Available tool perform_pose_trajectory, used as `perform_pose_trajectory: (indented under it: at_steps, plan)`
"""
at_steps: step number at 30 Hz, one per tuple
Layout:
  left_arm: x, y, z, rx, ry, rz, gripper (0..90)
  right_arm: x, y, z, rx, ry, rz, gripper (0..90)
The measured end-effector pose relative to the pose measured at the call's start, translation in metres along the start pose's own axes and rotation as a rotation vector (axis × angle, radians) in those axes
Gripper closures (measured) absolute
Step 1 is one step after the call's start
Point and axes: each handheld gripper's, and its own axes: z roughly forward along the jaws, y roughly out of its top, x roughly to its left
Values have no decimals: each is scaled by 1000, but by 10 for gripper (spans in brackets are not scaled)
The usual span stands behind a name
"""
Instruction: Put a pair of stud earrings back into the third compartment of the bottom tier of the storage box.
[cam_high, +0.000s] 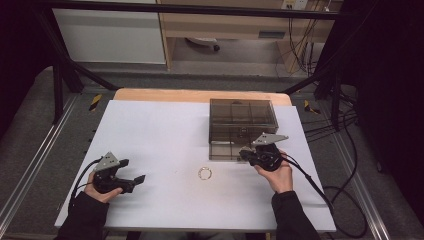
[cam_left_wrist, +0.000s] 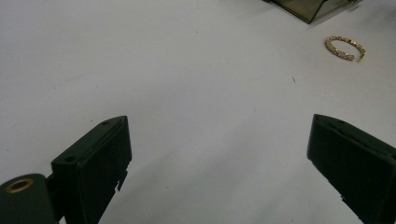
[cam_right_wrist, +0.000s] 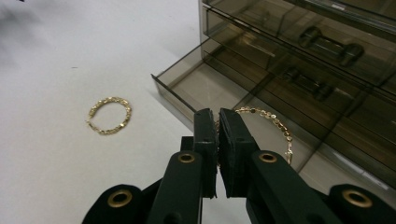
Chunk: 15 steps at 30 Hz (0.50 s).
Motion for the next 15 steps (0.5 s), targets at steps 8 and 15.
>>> perform_pose_trajectory:
  at_steps: [8,15]
  plan:
    - [0,0,0,2,-1,0,64,-12,-3,0,11,-31,21,861]
    - [0,0,0,1,-1,-1,65,-23,-4,1,19,-58,45,861]
